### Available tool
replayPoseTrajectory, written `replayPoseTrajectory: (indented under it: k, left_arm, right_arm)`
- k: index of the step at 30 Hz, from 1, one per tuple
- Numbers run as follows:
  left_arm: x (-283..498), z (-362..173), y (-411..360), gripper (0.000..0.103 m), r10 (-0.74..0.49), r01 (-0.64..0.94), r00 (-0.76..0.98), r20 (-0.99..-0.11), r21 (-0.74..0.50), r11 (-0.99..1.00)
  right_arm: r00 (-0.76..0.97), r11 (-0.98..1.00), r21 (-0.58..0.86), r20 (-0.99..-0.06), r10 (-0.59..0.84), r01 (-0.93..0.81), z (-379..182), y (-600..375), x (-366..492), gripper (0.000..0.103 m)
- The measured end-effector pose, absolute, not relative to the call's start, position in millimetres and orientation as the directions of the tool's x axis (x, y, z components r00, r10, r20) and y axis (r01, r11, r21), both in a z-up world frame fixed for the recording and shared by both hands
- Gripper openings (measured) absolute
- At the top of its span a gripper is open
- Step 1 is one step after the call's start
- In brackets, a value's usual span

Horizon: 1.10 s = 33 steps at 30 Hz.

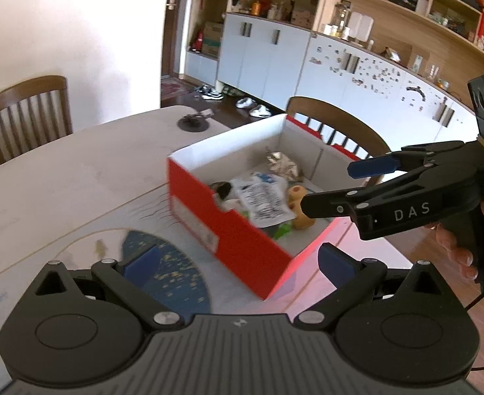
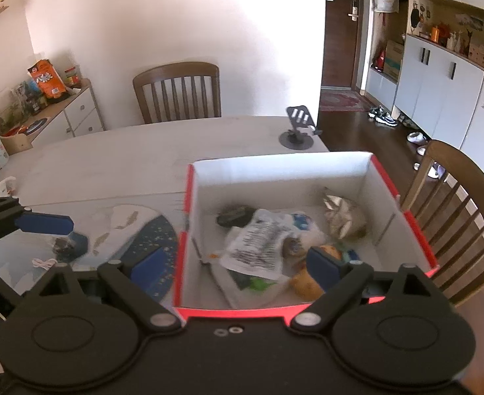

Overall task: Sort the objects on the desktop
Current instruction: 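Withdraw both tools from the shoebox back toward the lazy susan, then move right tool to the clear bag of black items while left tool moves to the white cable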

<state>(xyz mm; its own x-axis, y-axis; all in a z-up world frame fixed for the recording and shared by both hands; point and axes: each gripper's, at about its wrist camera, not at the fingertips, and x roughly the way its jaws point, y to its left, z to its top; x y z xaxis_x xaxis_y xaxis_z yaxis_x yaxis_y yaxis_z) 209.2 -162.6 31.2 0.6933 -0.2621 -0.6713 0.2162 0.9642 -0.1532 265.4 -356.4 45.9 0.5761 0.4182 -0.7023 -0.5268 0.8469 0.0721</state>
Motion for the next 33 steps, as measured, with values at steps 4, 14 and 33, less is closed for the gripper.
replayPoseTrajectory:
  k: [4, 14, 33]
  left_arm:
    - [199, 29, -138, 0.103, -0.236, 0.183, 0.701, -0.673, -0.149, 0.972]
    - [177, 17, -85, 0.103, -0.170, 0.092, 0.711, -0.682, -0.149, 0.985]
    - [155, -23, -11, 0.103, -0.049, -0.102, 0.695, -0.717, -0.166, 0.981]
  right_arm:
    - [0.571, 0.842, 0.075, -0.702, 0.425, -0.535, 45, -335, 258, 0.096]
    - [0.541, 0.811, 0.088, -0.702, 0.463, -0.579, 39, -277, 243, 0.098]
    - [0.463, 0.741, 0.098, -0.725, 0.510, -0.664, 18, -187, 230, 0.098]
